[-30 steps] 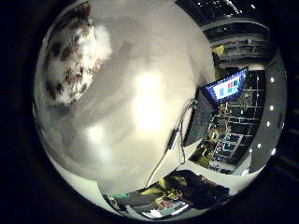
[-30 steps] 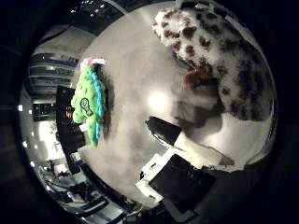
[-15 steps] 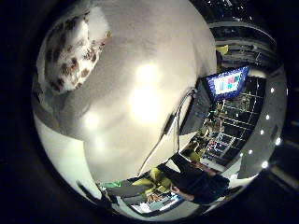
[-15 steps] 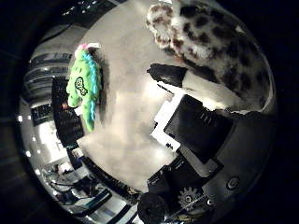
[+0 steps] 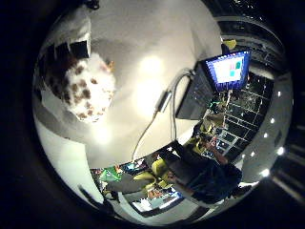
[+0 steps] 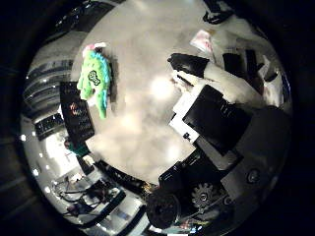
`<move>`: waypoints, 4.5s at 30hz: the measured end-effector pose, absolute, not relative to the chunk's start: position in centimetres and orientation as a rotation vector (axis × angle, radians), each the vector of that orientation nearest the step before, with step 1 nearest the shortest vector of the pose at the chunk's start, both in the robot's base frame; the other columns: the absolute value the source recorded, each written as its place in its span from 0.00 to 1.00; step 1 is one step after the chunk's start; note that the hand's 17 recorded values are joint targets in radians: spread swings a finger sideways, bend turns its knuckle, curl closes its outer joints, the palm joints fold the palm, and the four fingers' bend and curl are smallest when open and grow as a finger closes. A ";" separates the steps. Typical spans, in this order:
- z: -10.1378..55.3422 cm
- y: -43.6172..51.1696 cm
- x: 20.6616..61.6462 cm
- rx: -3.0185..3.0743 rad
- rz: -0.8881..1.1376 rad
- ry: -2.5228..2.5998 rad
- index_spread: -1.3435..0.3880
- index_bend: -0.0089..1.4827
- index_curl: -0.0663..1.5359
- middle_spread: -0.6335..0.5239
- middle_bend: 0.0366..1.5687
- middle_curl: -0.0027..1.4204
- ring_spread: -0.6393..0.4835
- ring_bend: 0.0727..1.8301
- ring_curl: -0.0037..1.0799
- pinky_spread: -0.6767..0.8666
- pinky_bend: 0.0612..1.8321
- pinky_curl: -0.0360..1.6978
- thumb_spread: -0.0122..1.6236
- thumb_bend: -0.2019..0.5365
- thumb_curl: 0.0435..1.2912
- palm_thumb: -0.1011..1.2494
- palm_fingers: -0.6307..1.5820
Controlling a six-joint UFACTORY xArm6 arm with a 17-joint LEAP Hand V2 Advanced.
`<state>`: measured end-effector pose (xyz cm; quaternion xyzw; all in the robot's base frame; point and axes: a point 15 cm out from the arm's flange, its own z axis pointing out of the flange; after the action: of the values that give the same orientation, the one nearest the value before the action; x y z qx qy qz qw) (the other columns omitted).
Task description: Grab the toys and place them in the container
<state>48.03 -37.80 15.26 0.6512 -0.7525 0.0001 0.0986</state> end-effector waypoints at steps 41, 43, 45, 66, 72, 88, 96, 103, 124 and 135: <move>6.1 -42.7 42.4 1.769 -0.164 -2.389 0.67 0.10 0.21 0.69 0.20 0.22 0.73 0.28 0.22 0.69 0.29 0.20 0.61 0.26 0.21 0.49 0.40; 6.0 -42.7 42.4 1.769 -0.165 -2.389 0.65 0.11 0.21 0.60 0.23 0.23 0.60 0.38 0.25 0.61 0.30 0.19 0.61 0.27 0.22 0.53 0.52; 6.0 -42.7 42.5 1.771 -0.164 -2.386 0.61 0.11 0.20 0.51 0.27 0.25 0.48 0.46 0.28 0.47 0.37 0.20 0.62 0.26 0.23 0.57 0.65; 21.6 -40.6 39.9 1.849 0.134 -2.341 0.55 0.59 0.57 0.40 0.81 0.49 0.36 0.72 0.57 0.27 0.69 0.43 0.60 0.24 0.24 0.69 0.77; 28.0 -33.6 37.9 1.949 0.252 -2.283 0.55 0.58 0.61 0.41 0.82 0.49 0.36 0.72 0.59 0.27 0.67 0.46 0.60 0.24 0.24 0.68 0.77; 33.4 -4.3 39.3 2.404 0.251 -2.085 0.55 0.55 0.66 0.41 0.83 0.48 0.36 0.71 0.60 0.26 0.63 0.52 0.59 0.24 0.24 0.68 0.78; 31.8 10.3 40.3 2.565 0.174 -1.896 0.55 0.55 0.67 0.41 0.82 0.47 0.36 0.71 0.61 0.26 0.61 0.54 0.59 0.24 0.25 0.68 0.78; 30.7 18.2 43.0 2.611 0.142 -1.841 0.55 0.54 0.67 0.42 0.82 0.47 0.36 0.71 0.61 0.25 0.60 0.56 0.58 0.24 0.25 0.68 0.79; 28.7 20.1 48.2 2.601 0.068 -1.718 0.50 0.12 0.30 0.54 0.23 0.22 0.71 0.23 0.24 0.70 0.26 0.30 0.60 0.23 0.22 0.58 0.29; 30.4 7.3 47.2 2.470 0.040 -1.835 0.53 0.11 0.25 0.55 0.20 0.22 0.71 0.19 0.22 0.70 0.21 0.25 0.60 0.24 0.22 0.56 0.34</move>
<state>47.15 7.35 30.37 0.8022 -0.5961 0.0130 0.0322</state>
